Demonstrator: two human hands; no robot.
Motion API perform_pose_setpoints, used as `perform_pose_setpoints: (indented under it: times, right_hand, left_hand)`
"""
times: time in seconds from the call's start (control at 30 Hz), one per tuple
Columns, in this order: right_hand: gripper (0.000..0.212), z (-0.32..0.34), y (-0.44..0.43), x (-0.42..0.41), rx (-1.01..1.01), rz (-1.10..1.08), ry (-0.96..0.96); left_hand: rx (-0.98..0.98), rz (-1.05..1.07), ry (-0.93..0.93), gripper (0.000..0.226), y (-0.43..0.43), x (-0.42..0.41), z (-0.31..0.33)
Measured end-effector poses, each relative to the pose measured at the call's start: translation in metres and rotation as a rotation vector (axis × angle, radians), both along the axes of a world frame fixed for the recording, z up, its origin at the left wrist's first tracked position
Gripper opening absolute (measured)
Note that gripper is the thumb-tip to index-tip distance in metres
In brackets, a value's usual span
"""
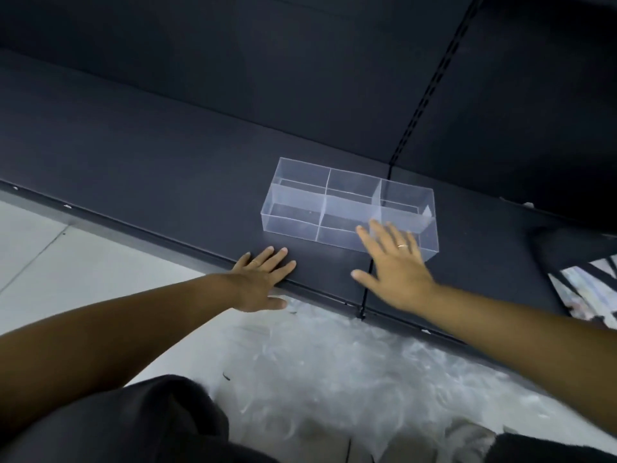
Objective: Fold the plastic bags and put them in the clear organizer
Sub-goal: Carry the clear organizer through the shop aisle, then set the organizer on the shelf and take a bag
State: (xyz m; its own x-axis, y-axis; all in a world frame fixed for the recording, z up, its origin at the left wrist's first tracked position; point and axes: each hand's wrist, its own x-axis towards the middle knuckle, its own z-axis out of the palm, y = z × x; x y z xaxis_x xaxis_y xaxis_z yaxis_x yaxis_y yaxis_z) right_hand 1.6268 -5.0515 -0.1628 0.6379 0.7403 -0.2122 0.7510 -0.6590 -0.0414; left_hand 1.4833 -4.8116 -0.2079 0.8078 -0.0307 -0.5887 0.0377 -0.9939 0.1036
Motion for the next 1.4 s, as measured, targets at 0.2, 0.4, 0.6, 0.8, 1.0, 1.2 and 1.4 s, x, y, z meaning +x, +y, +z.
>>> perform_pose_setpoints:
  times: [0.2, 0.4, 0.6, 0.8, 1.0, 1.2, 1.4]
  right_hand:
    - [0.077, -0.049, 0.054, 0.005, 0.033, -0.19, -0.101]
    - [0.08, -0.044, 0.089, 0.084, -0.006, -0.242, -0.043]
    - [0.083, -0.031, 0.097, 0.11, -0.058, -0.223, 0.024]
    - [0.046, -0.003, 0.047, -0.005, 0.409, 0.037, 0.019]
    - [0.071, -0.044, -0.09, -0.111, -0.158, 0.2, 0.284]
    - [0.018, -0.008, -0.082, -0.11, 0.334, -0.18, 0.341]
    - [0.045, 0.086, -0.077, -0.103, 0.842, -0.541, 0.663]
  left_hand:
    - [0.004, 0.007, -0.108, 0.086, 0.0, -0.011, -0.024]
    - [-0.025, -0.001, -0.091, 0.09, 0.003, -0.013, -0.028]
    - [-0.04, -0.009, 0.027, 0.091, 0.005, -0.007, -0.01]
    - [-0.022, -0.023, 0.268, 0.081, 0.021, 0.015, 0.034]
    - [-0.099, 0.303, 0.142, 0.077, -0.028, 0.01, 0.039]
    - [-0.734, 0.715, -0.032, 0.084, -0.114, -0.044, 0.049]
    - [-1.141, 0.731, 0.018, 0.033, -0.141, -0.066, 0.1]
